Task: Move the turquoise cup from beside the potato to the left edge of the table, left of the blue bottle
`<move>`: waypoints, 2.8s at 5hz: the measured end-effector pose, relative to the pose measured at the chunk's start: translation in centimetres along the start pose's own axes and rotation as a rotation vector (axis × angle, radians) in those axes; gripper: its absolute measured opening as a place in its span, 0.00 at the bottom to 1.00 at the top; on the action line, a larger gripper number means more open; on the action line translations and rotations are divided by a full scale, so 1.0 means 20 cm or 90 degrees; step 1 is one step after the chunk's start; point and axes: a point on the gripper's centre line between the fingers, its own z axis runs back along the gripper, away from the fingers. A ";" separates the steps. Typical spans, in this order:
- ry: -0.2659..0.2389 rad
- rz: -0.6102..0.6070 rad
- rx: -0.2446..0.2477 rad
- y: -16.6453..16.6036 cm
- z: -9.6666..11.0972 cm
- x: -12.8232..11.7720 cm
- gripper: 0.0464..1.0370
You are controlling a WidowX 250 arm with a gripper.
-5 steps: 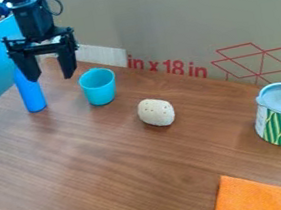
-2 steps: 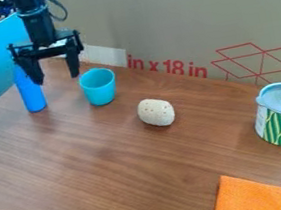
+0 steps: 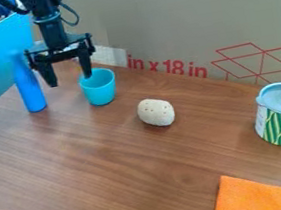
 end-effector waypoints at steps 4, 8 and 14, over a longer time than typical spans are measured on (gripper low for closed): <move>-0.006 0.019 0.033 -0.07 -0.09 0.02 0.93; 0.036 -0.001 0.051 -0.05 -0.16 -0.05 0.07; 0.212 -0.214 0.141 1.04 0.09 -0.44 0.06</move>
